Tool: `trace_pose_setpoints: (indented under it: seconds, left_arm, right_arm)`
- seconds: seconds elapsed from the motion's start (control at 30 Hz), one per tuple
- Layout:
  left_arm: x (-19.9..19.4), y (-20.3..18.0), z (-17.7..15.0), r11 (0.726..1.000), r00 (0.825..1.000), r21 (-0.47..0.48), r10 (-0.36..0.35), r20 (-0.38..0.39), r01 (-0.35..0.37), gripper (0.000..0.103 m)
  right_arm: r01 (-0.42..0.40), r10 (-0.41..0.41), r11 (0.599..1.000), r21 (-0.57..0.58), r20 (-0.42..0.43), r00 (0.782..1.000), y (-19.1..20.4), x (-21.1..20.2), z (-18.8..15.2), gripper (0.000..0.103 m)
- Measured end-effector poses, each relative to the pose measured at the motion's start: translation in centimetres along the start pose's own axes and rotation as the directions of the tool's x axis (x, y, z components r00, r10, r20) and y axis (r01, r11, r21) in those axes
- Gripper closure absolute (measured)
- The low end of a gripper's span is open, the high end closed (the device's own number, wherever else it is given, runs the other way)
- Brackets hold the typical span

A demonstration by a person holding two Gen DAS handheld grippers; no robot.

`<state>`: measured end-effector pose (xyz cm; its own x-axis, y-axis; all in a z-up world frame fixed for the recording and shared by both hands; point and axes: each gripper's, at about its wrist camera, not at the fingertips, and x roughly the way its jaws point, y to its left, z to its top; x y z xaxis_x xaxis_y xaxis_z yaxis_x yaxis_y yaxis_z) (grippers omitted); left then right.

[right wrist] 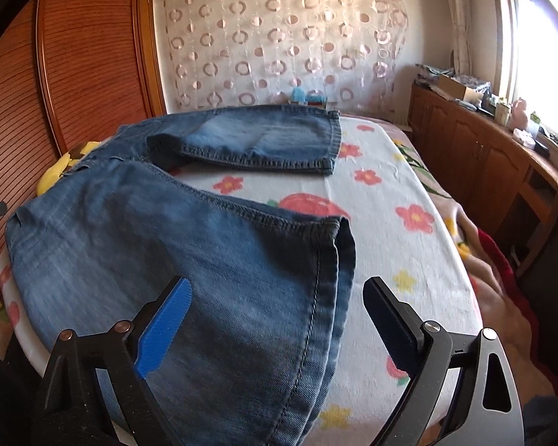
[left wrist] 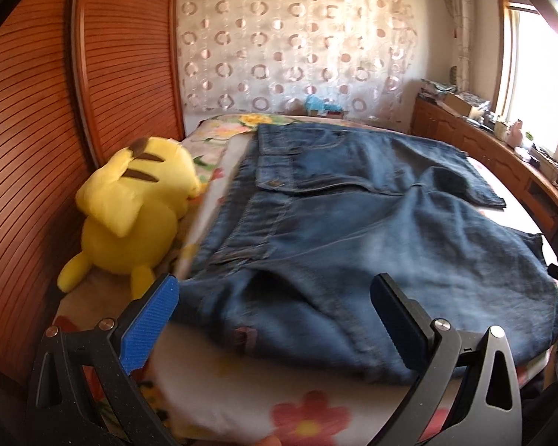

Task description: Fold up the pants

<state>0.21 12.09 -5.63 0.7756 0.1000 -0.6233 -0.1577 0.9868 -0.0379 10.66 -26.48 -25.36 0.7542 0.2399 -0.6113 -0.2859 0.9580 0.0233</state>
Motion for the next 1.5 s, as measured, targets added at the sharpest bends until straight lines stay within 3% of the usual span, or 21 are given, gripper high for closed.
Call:
trace_pose_setpoints:
  seconds: [0.2,0.5,0.63,0.97,1.0,1.1,1.2,1.37,1.43,1.5]
  left_arm:
    - [0.0,3.5,-1.6,0.997,1.0,-0.077,0.006,-0.016,-0.007,0.011]
    - [0.7,4.4,-2.2,0.994,0.999,-0.113,-0.001,-0.042,-0.003,0.037]
    - [1.7,4.7,-2.9,0.989,0.996,-0.146,-0.028,-0.084,0.015,0.057]
    - [3.1,4.8,-3.2,0.984,0.99,-0.177,-0.046,-0.136,0.021,0.059]
    - [2.9,4.8,-3.1,0.984,0.99,-0.177,-0.048,-0.129,0.025,0.072]
    - [2.2,4.7,-2.5,0.983,0.993,-0.18,-0.048,-0.11,0.028,0.088]
    - [1.1,4.1,-1.6,0.988,0.996,-0.153,-0.04,-0.076,0.028,0.09]
    - [-0.6,3.3,0.2,0.991,0.998,-0.122,-0.059,-0.008,0.057,0.09]
    - [-1.0,2.9,0.9,0.992,0.998,-0.11,-0.06,0.011,0.061,0.09]
    - [-1.1,2.6,1.4,0.994,0.998,-0.099,-0.056,0.016,0.057,0.09]
  right_arm:
    - [0.01,-0.01,1.0,0.003,-0.012,1.0,-0.2,-1.4,-0.3,0.009]
    - [0.023,-0.023,0.999,0.026,-0.012,1.0,-0.7,-3.2,-2.0,0.009]
    - [0.023,-0.022,0.999,0.028,-0.018,1.0,-0.6,-3.4,-2.4,0.009]
    - [0.021,-0.019,0.999,0.04,-0.043,0.999,-1.4,-3.9,-3.1,0.009]
    - [0.021,-0.019,0.999,0.041,-0.045,0.999,-1.6,-4.2,-3.4,0.009]
    - [0.019,-0.017,0.999,0.041,-0.052,0.998,-2.1,-4.0,-3.1,0.009]
    - [0.028,-0.026,0.999,0.045,-0.059,0.998,-2.3,-3.9,-2.8,0.009]
    - [0.017,-0.015,0.999,0.049,-0.057,0.998,-2.1,-4.3,-2.6,0.017]
    - [0.005,-0.002,0.999,0.043,-0.067,0.998,-1.9,-4.0,-2.5,0.035]
    - [0.002,0.001,0.999,0.032,-0.075,0.997,-1.5,-3.7,-2.3,0.039]
